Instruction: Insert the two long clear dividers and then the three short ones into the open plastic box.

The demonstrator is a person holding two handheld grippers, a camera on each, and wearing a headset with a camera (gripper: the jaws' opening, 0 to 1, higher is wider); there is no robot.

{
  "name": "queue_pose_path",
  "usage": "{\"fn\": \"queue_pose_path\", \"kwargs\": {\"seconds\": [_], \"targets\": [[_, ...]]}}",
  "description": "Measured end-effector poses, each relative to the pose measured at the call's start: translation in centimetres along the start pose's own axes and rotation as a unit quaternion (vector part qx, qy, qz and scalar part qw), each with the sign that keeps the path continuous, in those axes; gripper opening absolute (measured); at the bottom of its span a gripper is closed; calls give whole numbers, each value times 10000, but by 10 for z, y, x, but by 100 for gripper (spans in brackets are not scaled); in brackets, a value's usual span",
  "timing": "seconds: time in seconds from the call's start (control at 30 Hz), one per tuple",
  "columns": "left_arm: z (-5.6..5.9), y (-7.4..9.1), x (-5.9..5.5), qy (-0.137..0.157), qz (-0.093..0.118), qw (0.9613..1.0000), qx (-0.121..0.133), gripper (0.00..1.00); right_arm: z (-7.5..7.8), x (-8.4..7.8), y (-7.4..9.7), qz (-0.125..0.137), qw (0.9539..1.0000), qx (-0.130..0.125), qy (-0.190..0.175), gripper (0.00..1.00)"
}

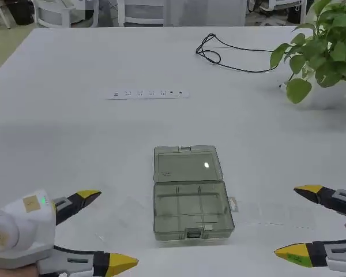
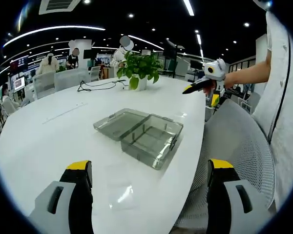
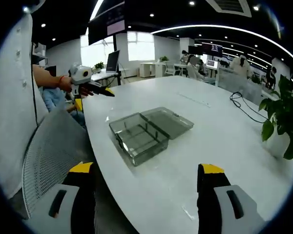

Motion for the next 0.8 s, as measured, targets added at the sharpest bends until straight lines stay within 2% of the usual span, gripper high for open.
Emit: {"fn": "queue_pose_path", "kwargs": {"seconds": [0.8], "targets": [[2,-3,0,6,-34,10000,-82,100,1,2,-1,3,10000,3,15,86]]}}
Point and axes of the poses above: the centre of the closed fingertips' face, and the gripper's own axes: y roughly backward along the fingers, z roughly to its right, x roughly out of its top, the point moved 9 cm from there along y, roughly backward along the fingers
